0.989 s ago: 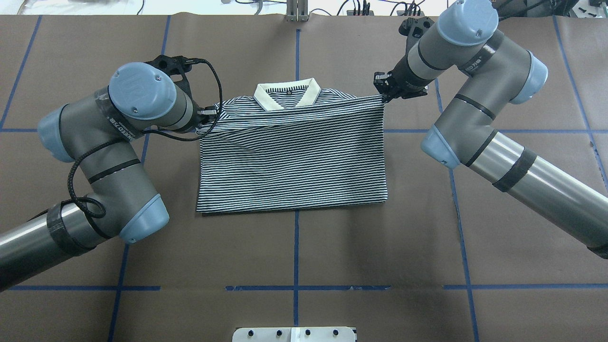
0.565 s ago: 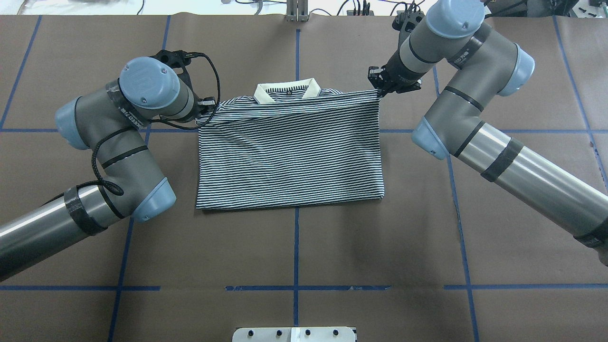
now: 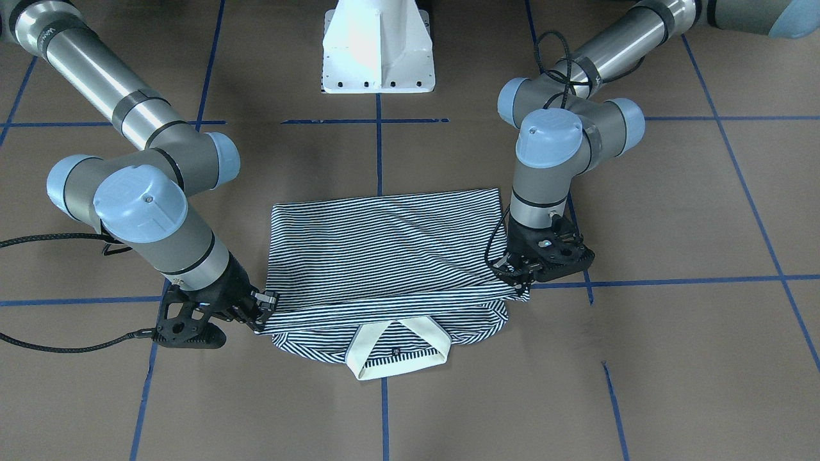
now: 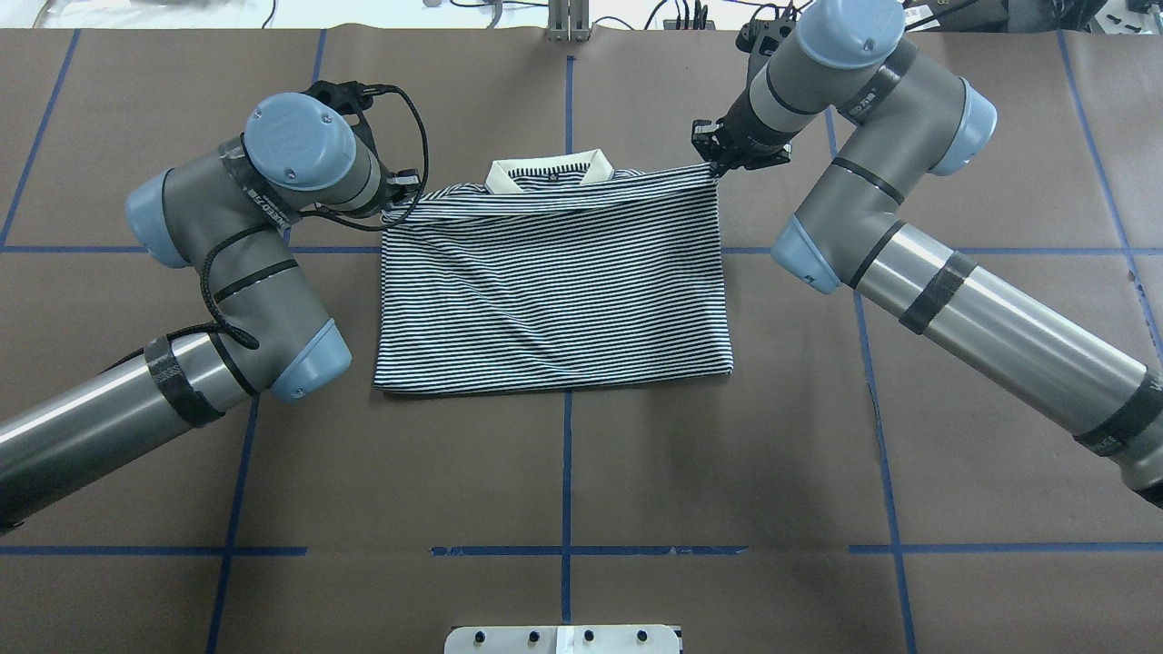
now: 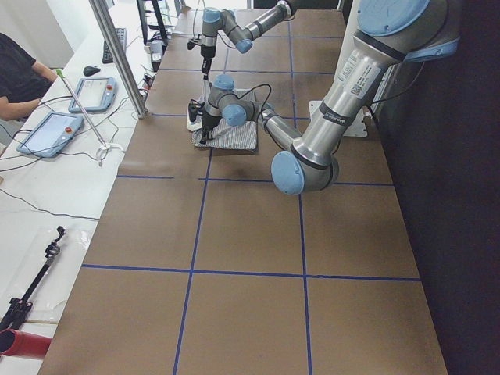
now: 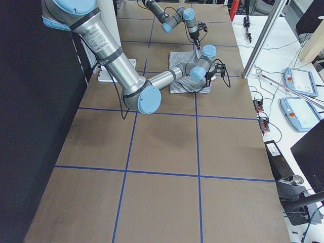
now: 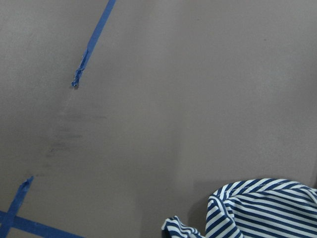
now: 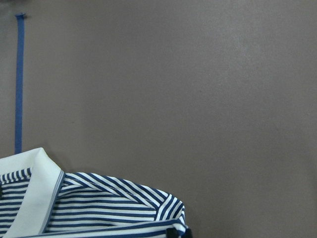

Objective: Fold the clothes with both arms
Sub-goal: 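Open both grippers and lift them off the folded shirt, then move the right gripper down to the side edge of the folded shirt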

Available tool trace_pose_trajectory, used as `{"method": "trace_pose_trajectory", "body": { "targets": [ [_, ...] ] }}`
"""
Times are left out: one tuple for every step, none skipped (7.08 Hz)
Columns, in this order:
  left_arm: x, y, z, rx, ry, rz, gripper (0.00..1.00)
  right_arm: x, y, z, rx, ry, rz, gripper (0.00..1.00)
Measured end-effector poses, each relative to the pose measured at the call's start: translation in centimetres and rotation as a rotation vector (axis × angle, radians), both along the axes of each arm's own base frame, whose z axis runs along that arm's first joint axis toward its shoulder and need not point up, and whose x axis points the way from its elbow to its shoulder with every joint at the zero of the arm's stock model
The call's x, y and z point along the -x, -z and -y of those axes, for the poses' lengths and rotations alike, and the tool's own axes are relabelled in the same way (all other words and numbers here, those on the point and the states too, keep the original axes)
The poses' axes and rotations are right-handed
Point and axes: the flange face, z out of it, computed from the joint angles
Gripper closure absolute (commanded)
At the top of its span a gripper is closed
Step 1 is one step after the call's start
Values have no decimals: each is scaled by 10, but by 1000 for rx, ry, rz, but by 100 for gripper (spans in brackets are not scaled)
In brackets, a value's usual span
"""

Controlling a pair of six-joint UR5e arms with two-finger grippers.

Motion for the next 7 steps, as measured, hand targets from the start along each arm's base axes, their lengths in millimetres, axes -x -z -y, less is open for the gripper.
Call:
{"method": "trace_pose_trajectory", "body": {
  "targets": [
    [-2,1,1,1,0,0,100,1,-3,2,-4,-1,3,100],
    [-2,2,2,1,0,0,85,1,-4,2,-7,-1,5,100],
    [-3,2,2,0,0,-1,17,1,-5,3,-8,-1,5,53],
    [-3,3,2,-1,0,-1,0,1,-4,3,-8,-1,7,1],
    [-3,5,3,-3,1,-2,0,2,-4,2,-8,0,7,0],
    [-3,7,3,-4,2,-5,0,2,-4,2,-8,1,7,0],
    [-3,9,3,-5,2,-6,0,3,-4,2,-7,1,6,0]
  ]
}}
